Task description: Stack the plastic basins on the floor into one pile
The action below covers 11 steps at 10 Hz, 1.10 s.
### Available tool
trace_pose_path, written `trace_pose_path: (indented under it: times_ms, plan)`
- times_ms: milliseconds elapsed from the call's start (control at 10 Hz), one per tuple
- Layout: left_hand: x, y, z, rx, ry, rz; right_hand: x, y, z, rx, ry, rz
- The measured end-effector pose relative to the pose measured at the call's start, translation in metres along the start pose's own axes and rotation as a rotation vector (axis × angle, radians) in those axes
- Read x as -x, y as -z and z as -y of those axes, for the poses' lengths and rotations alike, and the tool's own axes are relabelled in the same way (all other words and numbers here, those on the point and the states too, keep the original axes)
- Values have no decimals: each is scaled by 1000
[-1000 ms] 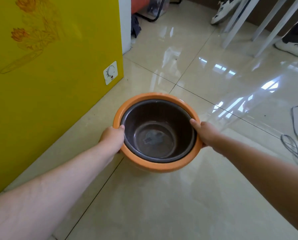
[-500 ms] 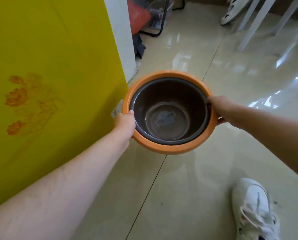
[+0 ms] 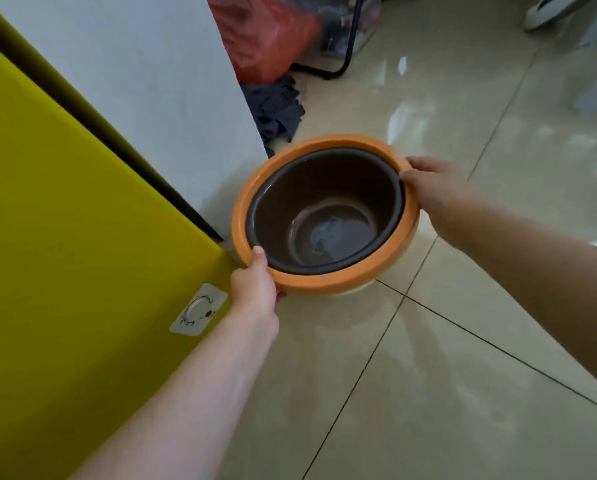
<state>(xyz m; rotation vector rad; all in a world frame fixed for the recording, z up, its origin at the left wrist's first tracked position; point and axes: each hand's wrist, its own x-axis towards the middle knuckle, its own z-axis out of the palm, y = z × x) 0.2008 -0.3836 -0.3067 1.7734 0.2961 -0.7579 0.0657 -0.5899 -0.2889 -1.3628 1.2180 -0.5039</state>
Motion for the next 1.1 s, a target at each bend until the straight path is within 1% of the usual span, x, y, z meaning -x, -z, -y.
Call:
trace_pose_path:
  times_ms: [200, 400, 600, 700, 800, 900, 1000, 1100]
  plan:
    - [-34, -7, -3, 177, 54, -34, -53, -41, 14, 38, 65, 99]
    - [-45, -3, 1, 203, 47, -111, -57, -58, -4, 4, 54, 147]
    - [-46, -4, -1, 197, 46, -124, -60, -63, -4, 30, 51, 114]
    - [-42, 2, -6, 171, 53, -88, -56, -59, -2, 90, 54, 140]
    - [-32, 16, -11, 115, 39, -84, -50, -44, -4, 163, 32, 64]
    - [-16, 37, -7, 4, -131, -135, -30, -21, -14, 273, 70, -21]
    - [3, 56, -2, -160, -330, -100, 1, 2, -14, 352, 125, -42]
    - [23, 65, -9, -354, -532, -21, 35, 14, 0, 410, 234, -27]
